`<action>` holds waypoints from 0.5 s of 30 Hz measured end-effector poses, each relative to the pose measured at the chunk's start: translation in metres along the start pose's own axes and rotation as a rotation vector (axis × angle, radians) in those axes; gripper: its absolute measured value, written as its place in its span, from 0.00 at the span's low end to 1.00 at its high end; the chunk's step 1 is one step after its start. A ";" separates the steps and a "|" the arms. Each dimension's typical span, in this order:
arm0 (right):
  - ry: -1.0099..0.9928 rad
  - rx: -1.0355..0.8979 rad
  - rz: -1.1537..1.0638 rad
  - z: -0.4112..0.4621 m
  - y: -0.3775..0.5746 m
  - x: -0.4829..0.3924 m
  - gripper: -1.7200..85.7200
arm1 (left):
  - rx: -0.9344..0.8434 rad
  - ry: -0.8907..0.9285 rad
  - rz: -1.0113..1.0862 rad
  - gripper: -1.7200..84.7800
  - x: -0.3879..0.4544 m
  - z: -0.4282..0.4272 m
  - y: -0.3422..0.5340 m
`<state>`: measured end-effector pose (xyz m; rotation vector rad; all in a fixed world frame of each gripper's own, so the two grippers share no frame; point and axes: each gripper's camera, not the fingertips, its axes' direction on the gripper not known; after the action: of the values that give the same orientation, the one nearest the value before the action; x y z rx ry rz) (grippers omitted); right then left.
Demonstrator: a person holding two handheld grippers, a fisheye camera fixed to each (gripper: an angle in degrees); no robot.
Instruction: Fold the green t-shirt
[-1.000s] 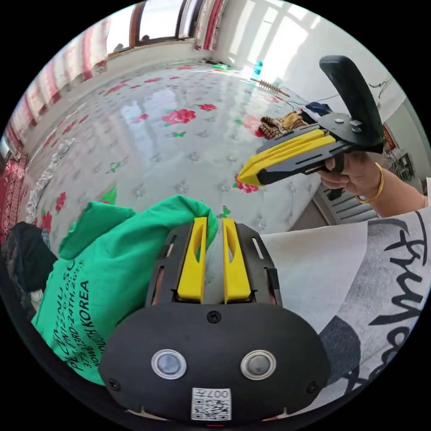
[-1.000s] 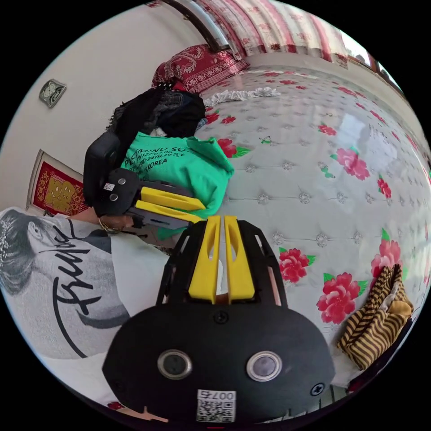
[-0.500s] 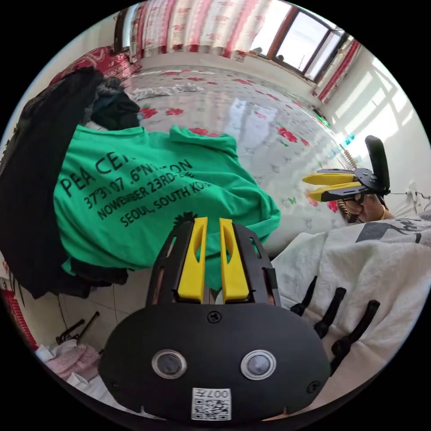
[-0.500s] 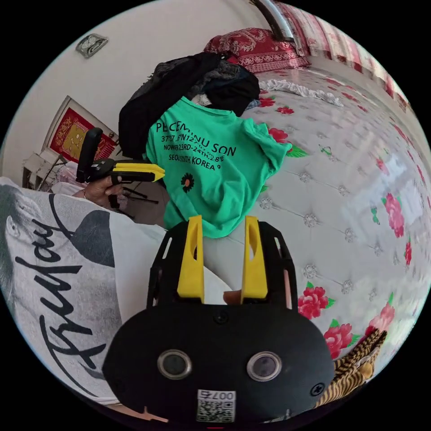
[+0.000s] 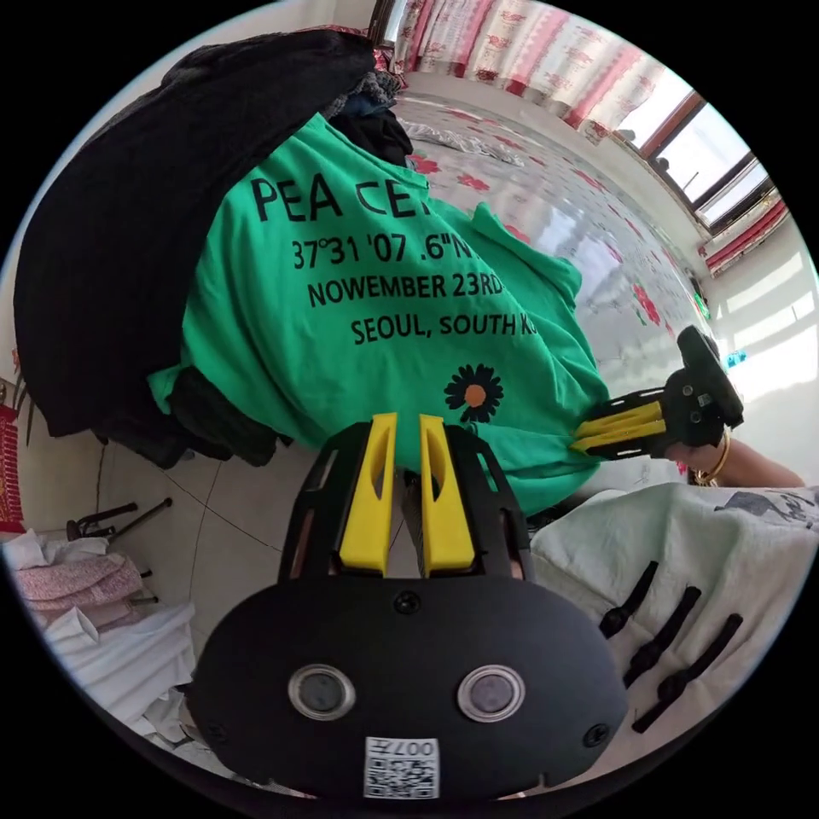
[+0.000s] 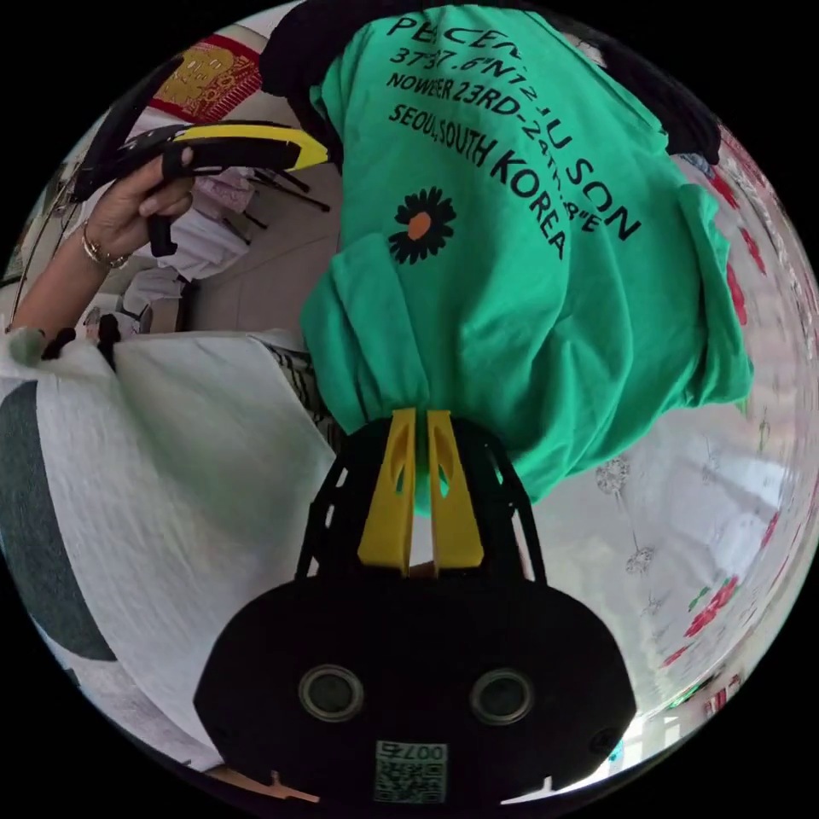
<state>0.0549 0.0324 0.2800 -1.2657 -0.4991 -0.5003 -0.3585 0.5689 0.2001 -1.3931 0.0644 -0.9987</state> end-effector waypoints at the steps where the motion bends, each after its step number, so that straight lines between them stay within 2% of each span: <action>1: -0.024 0.009 0.044 -0.003 0.008 0.009 0.03 | 0.002 -0.001 0.024 0.08 0.008 0.004 -0.012; 5: 0.111 0.159 0.289 -0.034 0.086 0.034 0.02 | -0.032 0.033 0.109 0.07 0.045 0.026 -0.050; 9: 0.006 0.384 0.538 -0.053 0.194 0.042 0.02 | -0.162 0.148 0.353 0.07 0.144 0.075 -0.088; 11: -0.093 0.453 0.643 -0.039 0.242 0.030 0.02 | -0.236 0.041 0.510 0.07 0.204 0.104 -0.094; 12: -0.092 0.439 0.662 -0.032 0.247 0.026 0.02 | -0.262 -0.103 0.669 0.06 0.245 0.116 -0.093; 13: -0.093 0.416 0.680 -0.020 0.253 0.014 0.02 | -0.259 -0.169 0.813 0.05 0.281 0.122 -0.090; 15: -0.072 0.407 0.707 -0.009 0.258 -0.001 0.02 | -0.306 -0.266 0.958 0.03 0.323 0.135 -0.085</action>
<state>0.2110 0.0816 0.0809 -0.9808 -0.1707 0.2360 -0.1291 0.4886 0.4666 -1.5059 0.6432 -0.0012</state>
